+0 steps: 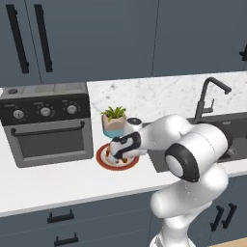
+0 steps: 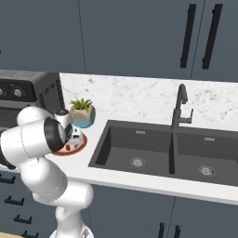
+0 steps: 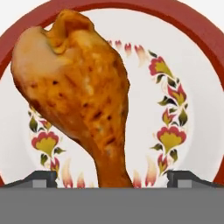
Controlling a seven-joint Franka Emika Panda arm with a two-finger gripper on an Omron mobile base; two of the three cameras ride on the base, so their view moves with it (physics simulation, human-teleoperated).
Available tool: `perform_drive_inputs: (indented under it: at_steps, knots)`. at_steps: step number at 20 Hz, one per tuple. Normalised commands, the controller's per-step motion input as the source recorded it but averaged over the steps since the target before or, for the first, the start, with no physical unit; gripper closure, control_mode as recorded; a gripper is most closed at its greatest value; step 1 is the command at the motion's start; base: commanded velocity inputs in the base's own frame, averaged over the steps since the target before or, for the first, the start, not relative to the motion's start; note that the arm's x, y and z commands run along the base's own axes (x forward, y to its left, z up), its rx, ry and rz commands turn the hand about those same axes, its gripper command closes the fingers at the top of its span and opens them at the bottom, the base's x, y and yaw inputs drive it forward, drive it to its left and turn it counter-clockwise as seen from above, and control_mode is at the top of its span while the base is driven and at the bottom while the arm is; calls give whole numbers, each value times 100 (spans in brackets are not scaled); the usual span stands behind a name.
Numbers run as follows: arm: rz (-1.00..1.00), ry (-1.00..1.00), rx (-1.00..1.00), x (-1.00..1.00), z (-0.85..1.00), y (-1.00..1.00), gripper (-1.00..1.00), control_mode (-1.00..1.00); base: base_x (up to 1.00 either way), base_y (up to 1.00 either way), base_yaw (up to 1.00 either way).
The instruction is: Pick up the knife from the drawer and place it on the cutting board. Then place the meat from the plate to the cutting board.
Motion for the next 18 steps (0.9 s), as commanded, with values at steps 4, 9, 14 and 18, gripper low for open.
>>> perform_drive_inputs:
  at_steps: [4, 9, 14, 18]
  knots:
    - [0, 0, -2, 0, -36, 17, 100, -100, 0, 0, 0]
    - [0, 0, -1, 0, -22, 7, 100, -100, 0, 0, 0]
    - [0, -2, 0, -12, -5, 0, 100, -100, 0, 0, 0]
    - [0, -12, 0, -65, 42, -9, 100, -100, 0, 0, 0]
